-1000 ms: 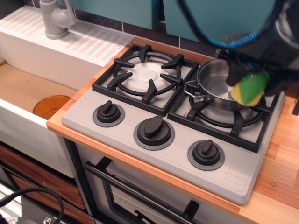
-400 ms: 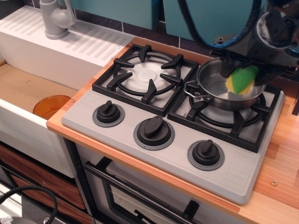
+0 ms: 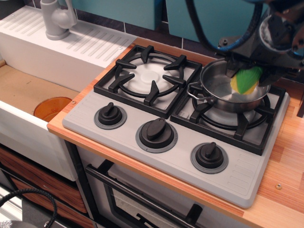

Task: Put corncob in pot or pan an put pot or pan on stove

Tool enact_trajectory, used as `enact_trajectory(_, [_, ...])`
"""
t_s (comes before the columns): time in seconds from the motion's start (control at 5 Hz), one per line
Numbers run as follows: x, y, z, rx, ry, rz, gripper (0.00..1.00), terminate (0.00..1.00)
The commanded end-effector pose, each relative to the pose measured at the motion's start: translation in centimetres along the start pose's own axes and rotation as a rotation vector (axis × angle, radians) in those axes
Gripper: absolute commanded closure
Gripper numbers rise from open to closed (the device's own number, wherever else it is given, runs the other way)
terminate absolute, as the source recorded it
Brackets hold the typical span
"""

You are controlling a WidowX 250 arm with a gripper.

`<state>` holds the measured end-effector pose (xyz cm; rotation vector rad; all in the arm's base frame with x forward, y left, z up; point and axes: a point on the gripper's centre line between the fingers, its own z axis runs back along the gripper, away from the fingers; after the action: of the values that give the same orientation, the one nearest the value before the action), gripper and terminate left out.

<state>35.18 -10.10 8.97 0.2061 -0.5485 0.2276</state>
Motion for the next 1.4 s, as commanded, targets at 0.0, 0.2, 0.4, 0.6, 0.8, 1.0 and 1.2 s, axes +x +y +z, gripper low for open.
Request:
enact_trajectory(0.0, [1.5, -0.7, 0.5, -0.036, -0.059, 0.004, 0.0, 0.0])
enact_trajectory(0.2, [0.9, -1.2, 1.8, -0.041, -0.025, 0.015, 0.0, 0.0])
enact_trajectory(0.4, [0.4, -1.6, 3.7, -0.039, 0.036, 0.018, 0.0, 0.0])
enact_trajectory(0.6, [0.8, -1.4, 6.1, -0.026, 0.098, 0.015, 0.0, 0.0])
enact_trajectory(0.8, [0.8, -1.4, 6.1, -0.026, 0.098, 0.015, 0.0, 0.0])
enact_trajectory(1.0, [0.8, -1.4, 6.1, -0.026, 0.098, 0.015, 0.0, 0.0])
enact_trajectory(1.2, [0.8, -1.4, 6.1, -0.026, 0.098, 0.015, 0.0, 0.0])
